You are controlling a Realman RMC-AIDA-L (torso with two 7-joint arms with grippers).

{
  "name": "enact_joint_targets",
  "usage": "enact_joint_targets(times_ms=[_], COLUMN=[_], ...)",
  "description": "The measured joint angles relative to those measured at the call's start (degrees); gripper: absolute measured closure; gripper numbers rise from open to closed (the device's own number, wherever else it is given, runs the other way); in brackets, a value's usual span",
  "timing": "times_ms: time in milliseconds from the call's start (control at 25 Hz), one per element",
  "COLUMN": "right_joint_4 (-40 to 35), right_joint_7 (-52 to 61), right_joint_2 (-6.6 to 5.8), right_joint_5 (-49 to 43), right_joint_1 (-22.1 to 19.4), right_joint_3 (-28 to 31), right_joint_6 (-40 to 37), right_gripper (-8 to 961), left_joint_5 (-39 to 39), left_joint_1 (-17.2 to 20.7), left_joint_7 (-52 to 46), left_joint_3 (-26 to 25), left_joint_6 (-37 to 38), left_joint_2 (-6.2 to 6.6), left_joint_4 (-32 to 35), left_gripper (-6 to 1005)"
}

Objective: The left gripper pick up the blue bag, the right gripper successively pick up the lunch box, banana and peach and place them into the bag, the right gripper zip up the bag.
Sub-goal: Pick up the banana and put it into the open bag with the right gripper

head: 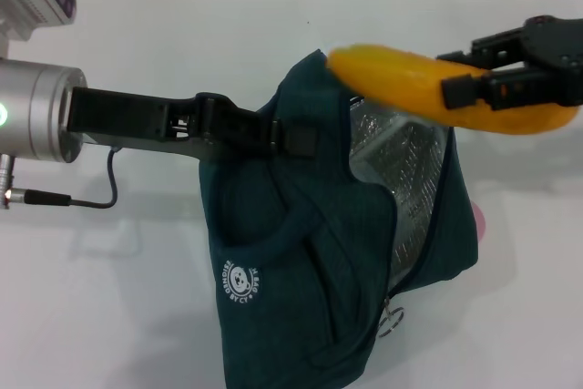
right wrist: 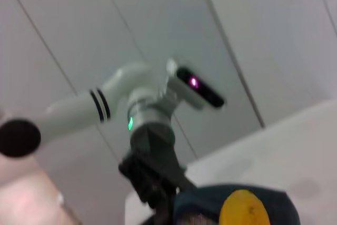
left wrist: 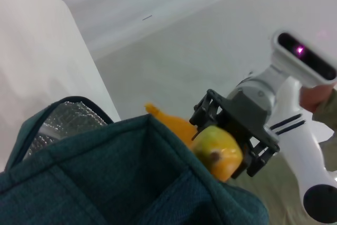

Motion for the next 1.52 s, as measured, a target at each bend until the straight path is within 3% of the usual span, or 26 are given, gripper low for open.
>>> enact_joint_targets(times_ms=[200, 360, 720, 1000, 1040, 1400, 1520], right_joint_4=[-4.6, -5.0, -5.2, -4.9, -4.6, -3.4, -3.5], right_joint_7=[8.7, 12.6, 16.6, 18.3, 18.4, 18.5, 18.6], right_joint_2=[-2.08, -2.33, 1.51, 5.06, 6.16, 9.3, 9.82], right_joint_5=[-7.6, -12.5, -21.0, -25.8, -26.8, -31.4, -32.0], right_joint_1=[3.6, 6.5, 12.7, 19.0, 20.6, 24.8, 25.0], right_joint_3=[1.0, 2.3, 2.0, 1.6, 1.3, -0.6, -0.6], right_joint_6=[-4.1, -8.0, -8.9, -9.7, -10.0, -10.1, -10.2], right_gripper=[536, 535, 535, 535, 535, 535, 535], left_joint_5=[0.1, 0.1, 0.1, 0.1, 0.1, 0.1, 0.1], left_joint_1=[0.2, 0.2, -0.1, -0.2, -0.2, 0.0, 0.2], left_joint_7=[0.0, 0.3, 0.6, 0.6, 0.6, 0.7, 0.8], left_joint_3=[-0.1, -0.1, 0.1, 0.3, 0.3, 0.4, 0.4], left_joint_6=[0.0, 0.0, 0.0, 0.0, 0.0, 0.0, 0.0], left_joint_2=[0.0, -0.13, -0.32, -0.48, -0.5, -0.53, -0.53], left_joint_4=[0.0, 0.0, 0.0, 0.0, 0.0, 0.0, 0.0], left_gripper=[945, 945, 945, 945, 945, 945, 945])
